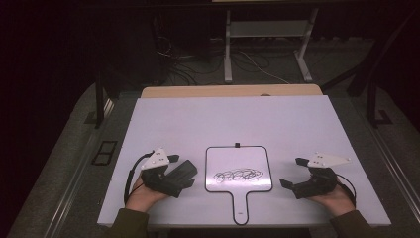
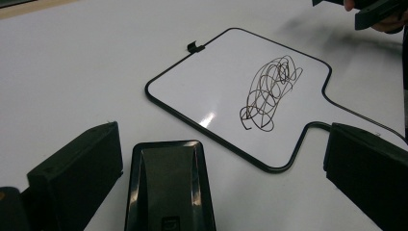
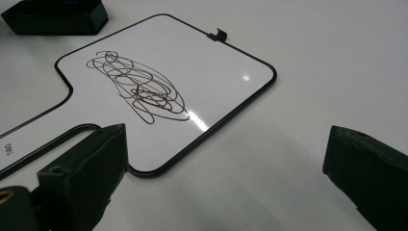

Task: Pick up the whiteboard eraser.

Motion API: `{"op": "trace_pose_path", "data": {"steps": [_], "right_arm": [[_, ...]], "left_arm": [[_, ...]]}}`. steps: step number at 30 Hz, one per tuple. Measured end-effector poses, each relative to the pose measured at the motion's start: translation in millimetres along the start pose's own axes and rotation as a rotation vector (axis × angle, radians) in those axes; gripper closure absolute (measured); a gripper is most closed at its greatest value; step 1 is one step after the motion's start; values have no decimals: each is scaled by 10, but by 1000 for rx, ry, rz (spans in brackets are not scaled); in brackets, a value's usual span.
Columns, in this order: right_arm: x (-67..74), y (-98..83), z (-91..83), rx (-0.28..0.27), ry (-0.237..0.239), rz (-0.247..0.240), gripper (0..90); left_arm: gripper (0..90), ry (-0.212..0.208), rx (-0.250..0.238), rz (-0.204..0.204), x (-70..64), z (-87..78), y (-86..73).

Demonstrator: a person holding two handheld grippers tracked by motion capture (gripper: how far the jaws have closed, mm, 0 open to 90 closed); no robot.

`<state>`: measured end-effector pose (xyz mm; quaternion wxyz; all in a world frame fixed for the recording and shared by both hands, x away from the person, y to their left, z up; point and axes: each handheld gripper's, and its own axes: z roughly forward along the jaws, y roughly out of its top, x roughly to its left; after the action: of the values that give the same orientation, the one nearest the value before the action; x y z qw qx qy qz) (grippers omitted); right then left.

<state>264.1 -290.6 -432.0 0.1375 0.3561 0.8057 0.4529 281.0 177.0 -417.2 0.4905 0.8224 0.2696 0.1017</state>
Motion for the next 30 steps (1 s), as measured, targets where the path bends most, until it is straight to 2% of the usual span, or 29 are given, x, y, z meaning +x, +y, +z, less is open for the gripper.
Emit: {"op": "trace_pose_path", "data": {"steps": [9, 17, 22, 25, 27, 30], "right_arm": [[-23, -18, -13, 1, 4, 3, 10], [-30, -18, -16, -1, -1, 5, 10], [-24, -17, -16, 2, -7, 5, 10], [-21, -16, -13, 7, -11, 0, 10], [-18, -16, -12, 7, -11, -1, 10], [-20, -17, -15, 8, -13, 0, 10]], "left_arm": [[0, 7, 0, -7, 2, 7, 36], [0, 29, 17, -12, 106, -37, 27], [0, 50, 17, -33, 188, -75, -8], [0, 65, 35, -32, 212, -81, -27], [27, 84, 55, -38, 218, -62, -47], [82, 89, 81, -53, 225, -41, -64]]}}
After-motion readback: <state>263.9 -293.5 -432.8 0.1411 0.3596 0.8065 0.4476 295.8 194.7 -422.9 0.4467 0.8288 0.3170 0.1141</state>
